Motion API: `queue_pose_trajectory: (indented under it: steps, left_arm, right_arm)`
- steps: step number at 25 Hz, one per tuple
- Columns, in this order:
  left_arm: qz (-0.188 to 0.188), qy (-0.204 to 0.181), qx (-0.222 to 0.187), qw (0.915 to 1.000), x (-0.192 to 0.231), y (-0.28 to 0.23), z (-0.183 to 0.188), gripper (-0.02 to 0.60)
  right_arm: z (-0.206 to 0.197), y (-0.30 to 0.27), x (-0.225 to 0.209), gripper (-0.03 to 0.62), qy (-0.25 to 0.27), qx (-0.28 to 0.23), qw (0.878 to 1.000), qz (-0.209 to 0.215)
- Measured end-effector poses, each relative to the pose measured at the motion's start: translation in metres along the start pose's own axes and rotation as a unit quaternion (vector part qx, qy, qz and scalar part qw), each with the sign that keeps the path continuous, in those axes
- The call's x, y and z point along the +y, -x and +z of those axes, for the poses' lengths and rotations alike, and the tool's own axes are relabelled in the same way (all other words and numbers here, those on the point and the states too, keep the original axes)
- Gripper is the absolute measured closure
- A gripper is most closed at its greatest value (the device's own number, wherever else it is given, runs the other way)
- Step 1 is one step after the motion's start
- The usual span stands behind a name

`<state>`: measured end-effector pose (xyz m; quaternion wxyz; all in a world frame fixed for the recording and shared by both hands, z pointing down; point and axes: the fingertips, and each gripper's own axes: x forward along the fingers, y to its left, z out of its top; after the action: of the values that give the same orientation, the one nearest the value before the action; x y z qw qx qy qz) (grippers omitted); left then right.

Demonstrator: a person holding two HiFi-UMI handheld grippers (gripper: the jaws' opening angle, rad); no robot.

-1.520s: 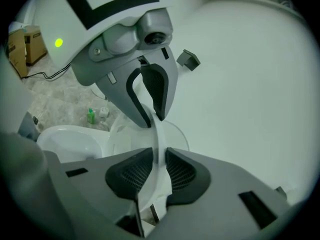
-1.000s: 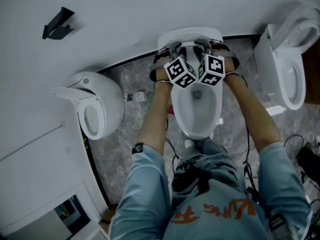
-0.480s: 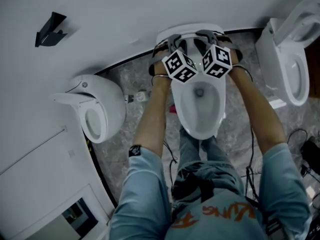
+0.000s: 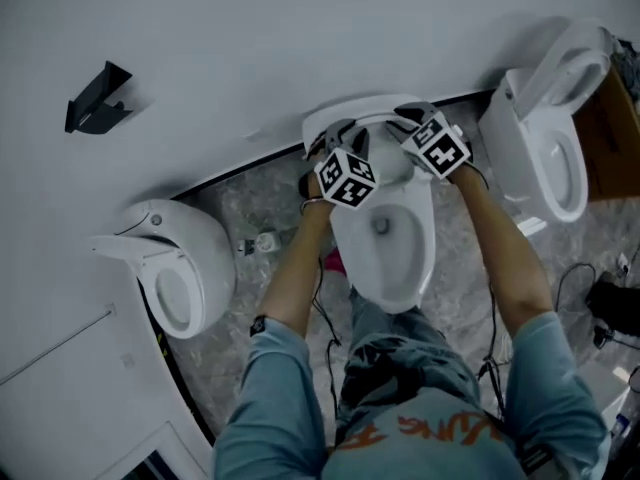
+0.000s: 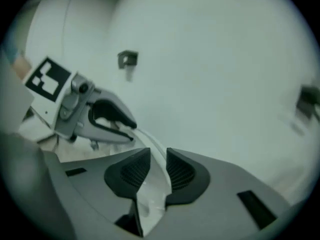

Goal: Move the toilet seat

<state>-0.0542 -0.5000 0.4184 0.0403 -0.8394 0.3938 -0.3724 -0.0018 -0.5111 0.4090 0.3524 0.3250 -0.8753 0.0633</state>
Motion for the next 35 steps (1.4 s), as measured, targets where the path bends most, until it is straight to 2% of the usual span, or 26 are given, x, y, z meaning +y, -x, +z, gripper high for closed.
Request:
queue_pose_trajectory:
  steps: [1,3,5,8,11,13,15,17,19,21,22,23,25,27,29,31,35]
  left_arm:
    - [-0.011,0.047,-0.013,0.9988,0.003,0.008,0.006,0.489]
    - [-0.022,0.130,-0.060,0.9895,0.002,0.032,0.027,0.489]
    - [-0.024,0.182,-0.115,0.9762,0.002,0.061,0.058,0.492]
    - [-0.007,0.214,-0.183,0.9595,0.008,0.110,0.102,0.517]
    - [-0.003,0.235,-0.241,0.9418,-0.006,0.164,0.139,0.578]
    - [-0.010,0.255,-0.292,0.9219,-0.020,0.204,0.162,0.578]
    - [0.007,0.277,-0.326,0.9037,-0.029,0.244,0.177,0.578]
    - [0.035,0.291,-0.341,0.8933,-0.040,0.277,0.185,0.578]
    - [0.071,0.305,-0.343,0.8855,-0.058,0.301,0.180,0.578]
    - [0.103,0.327,-0.336,0.8773,-0.079,0.317,0.163,0.578]
    - [0.119,0.331,-0.327,0.8769,-0.089,0.321,0.153,0.578]
    - [0.136,0.328,-0.314,0.8805,-0.098,0.324,0.143,0.578]
    - [0.173,0.315,-0.280,0.8902,-0.114,0.325,0.127,0.578]
    - [0.198,0.314,-0.256,0.8925,-0.123,0.325,0.117,0.578]
    - [0.204,0.310,-0.238,0.8975,-0.130,0.324,0.113,0.578]
    - [0.207,0.300,-0.232,0.9021,-0.133,0.326,0.113,0.578]
    - [0.206,0.293,-0.239,0.9026,-0.135,0.333,0.118,0.578]
  right_arm:
    - [0.009,0.012,-0.004,0.523,-0.070,-0.040,0.997,0.005]
    - [0.020,0.042,-0.008,0.558,-0.197,-0.122,0.973,0.011]
    - [0.028,0.074,-0.014,0.576,-0.246,-0.168,0.955,0.003]
    - [0.050,0.118,-0.006,0.597,-0.238,-0.213,0.947,0.004]
    - [0.068,0.173,0.011,0.597,-0.226,-0.265,0.937,0.015]
    - [0.083,0.214,0.021,0.595,-0.226,-0.318,0.920,0.033]
    - [0.100,0.255,0.033,0.595,-0.227,-0.375,0.897,0.054]
    - [0.105,0.293,0.045,0.595,-0.216,-0.412,0.884,0.046]
    - [0.097,0.320,0.059,0.595,-0.199,-0.415,0.888,0.014]
    - [0.080,0.328,0.074,0.595,-0.185,-0.385,0.904,-0.020]
    - [0.072,0.328,0.082,0.595,-0.180,-0.369,0.911,-0.034]
    - [0.065,0.328,0.088,0.594,-0.180,-0.359,0.915,-0.044]
    - [0.054,0.332,0.100,0.594,-0.189,-0.360,0.912,-0.052]
    - [0.052,0.333,0.115,0.594,-0.173,-0.358,0.916,-0.051]
    - [0.049,0.331,0.127,0.594,-0.149,-0.343,0.926,-0.055]
    - [0.044,0.331,0.130,0.594,-0.140,-0.335,0.930,-0.061]
    - [0.038,0.336,0.126,0.595,-0.134,-0.325,0.933,-0.075]
